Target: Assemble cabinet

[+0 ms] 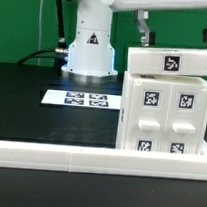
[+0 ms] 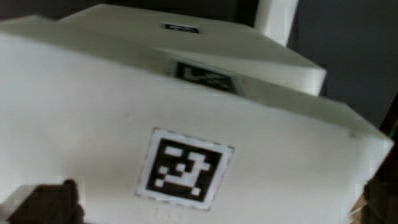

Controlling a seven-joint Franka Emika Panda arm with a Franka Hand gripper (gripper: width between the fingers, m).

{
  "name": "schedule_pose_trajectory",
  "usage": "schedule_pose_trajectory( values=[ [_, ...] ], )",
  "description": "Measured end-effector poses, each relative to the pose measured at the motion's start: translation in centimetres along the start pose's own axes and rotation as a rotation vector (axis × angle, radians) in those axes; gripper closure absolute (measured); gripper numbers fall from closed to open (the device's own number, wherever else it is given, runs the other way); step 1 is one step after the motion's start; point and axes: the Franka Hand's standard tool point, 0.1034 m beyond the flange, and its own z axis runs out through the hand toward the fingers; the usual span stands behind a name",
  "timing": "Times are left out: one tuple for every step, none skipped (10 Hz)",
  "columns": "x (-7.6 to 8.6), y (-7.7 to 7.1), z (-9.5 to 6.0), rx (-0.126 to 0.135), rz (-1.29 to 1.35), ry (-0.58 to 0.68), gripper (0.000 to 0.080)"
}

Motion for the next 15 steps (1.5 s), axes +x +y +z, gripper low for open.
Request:
schedule_pose_trajectory(
  values=[
    [0.0,0.2,0.0,-0.004,-0.089,-0.002,0.0002],
    [-0.1,0.3,0.0,-0.010,-0.161,-0.005,0.0002],
    [-0.1,0.4,0.0,-0.012,-0.210,-0.006,0.0002],
    [-0.1,0.5,0.1,-0.015,-0.274,-0.004,0.0002],
    [-0.1,0.8,0.2,-0.032,-0.441,0.005,0.0002],
    [-0.3,0.7,0.4,-0.041,-0.556,-0.004,0.0002],
    [-0.4,0.8,0.6,-0.043,-0.647,-0.013,0.0002],
    [-0.6,0.9,0.9,-0.041,-0.762,-0.027,0.0002],
    [-0.7,1.0,0.9,-0.053,-0.814,-0.039,0.0002],
    [-0.7,1.0,1.0,-0.063,-0.851,-0.049,0.0002],
    [-0.8,1.1,1.1,-0.067,-0.913,-0.058,0.0002],
    [-0.9,1.4,1.5,-0.069,-0.940,-0.066,0.0002],
    [-1.0,1.6,2.0,-0.070,-0.938,-0.069,0.0002],
    [-1.0,1.6,2.6,-0.070,-0.934,-0.072,0.0002],
    [-1.0,1.4,2.7,-0.070,-0.928,-0.073,0.0002]
  ],
)
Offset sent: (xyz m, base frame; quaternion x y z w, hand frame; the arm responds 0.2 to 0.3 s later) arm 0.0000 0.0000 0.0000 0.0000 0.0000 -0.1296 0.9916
